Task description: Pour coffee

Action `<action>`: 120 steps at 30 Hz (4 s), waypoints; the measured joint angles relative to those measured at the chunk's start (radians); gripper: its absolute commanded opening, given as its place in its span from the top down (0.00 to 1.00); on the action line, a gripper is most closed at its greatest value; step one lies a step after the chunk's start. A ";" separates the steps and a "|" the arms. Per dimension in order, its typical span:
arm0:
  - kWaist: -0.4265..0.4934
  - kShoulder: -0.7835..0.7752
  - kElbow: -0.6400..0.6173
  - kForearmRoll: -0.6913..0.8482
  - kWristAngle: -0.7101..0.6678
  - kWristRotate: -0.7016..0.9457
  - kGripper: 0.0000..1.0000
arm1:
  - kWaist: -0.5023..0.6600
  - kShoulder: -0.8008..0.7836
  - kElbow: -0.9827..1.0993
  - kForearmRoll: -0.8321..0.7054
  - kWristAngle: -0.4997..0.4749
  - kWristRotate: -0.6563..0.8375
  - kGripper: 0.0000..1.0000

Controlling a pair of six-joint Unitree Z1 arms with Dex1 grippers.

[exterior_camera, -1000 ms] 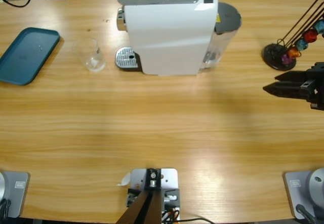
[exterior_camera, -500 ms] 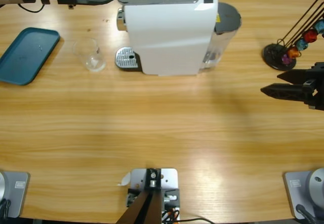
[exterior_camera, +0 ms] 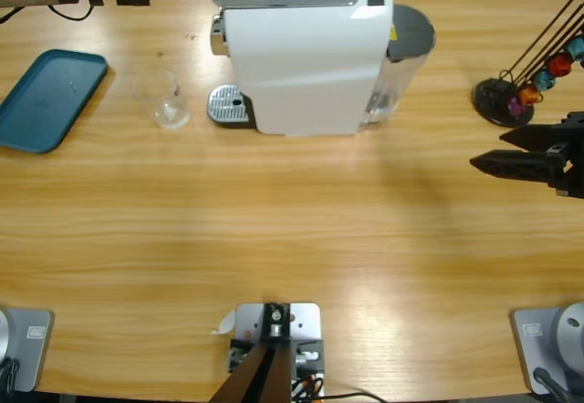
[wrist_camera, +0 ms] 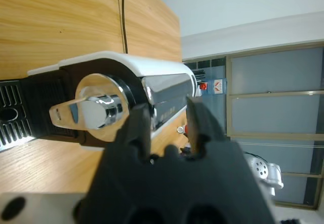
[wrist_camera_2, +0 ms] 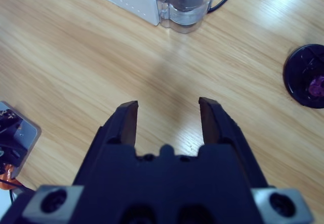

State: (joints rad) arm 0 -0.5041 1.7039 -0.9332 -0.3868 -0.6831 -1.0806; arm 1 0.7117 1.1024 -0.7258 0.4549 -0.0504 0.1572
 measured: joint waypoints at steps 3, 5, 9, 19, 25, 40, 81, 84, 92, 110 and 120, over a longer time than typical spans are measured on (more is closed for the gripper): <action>0.001 0.019 0.006 -0.023 -0.011 -0.007 1.00 | 0.000 0.000 0.000 0.000 0.000 0.000 0.51; 0.004 0.024 0.010 -0.031 -0.014 -0.012 1.00 | 0.000 0.000 0.000 0.000 0.000 0.000 0.51; 0.006 0.026 0.016 -0.043 -0.015 -0.013 1.00 | 0.000 0.000 0.000 0.000 0.000 0.000 0.51; 0.006 0.024 -0.014 -0.003 -0.015 -0.026 1.00 | 0.000 0.000 0.000 0.000 0.000 0.000 0.51; -0.004 0.011 -0.099 0.047 -0.015 -0.027 1.00 | 0.000 0.000 0.000 0.000 0.000 0.000 0.51; -0.037 -0.139 -0.225 0.429 0.193 0.235 0.07 | 0.000 0.000 0.002 0.000 -0.006 0.000 0.43; -0.128 -0.803 0.214 0.857 0.797 0.869 0.11 | -0.392 -0.097 0.014 -0.177 -0.247 0.074 0.40; -0.134 -0.817 0.241 0.827 0.797 0.867 0.22 | -0.392 -0.091 0.028 -0.216 -0.247 0.067 0.40; -0.135 -0.827 0.317 0.684 0.791 0.884 0.27 | -0.422 0.005 0.029 -0.295 -0.247 0.030 0.40; -0.135 -0.827 0.337 0.664 0.762 0.903 0.27 | -0.494 0.056 0.031 -0.362 -0.247 0.026 0.41; -0.135 -0.827 0.337 0.663 0.762 0.903 0.27 | -0.525 0.094 0.042 -0.378 -0.248 0.026 0.50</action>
State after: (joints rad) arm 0 -0.6391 0.8769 -0.5960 0.2766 0.0791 -0.1772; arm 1 0.1864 1.1962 -0.6840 0.0771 -0.2985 0.1836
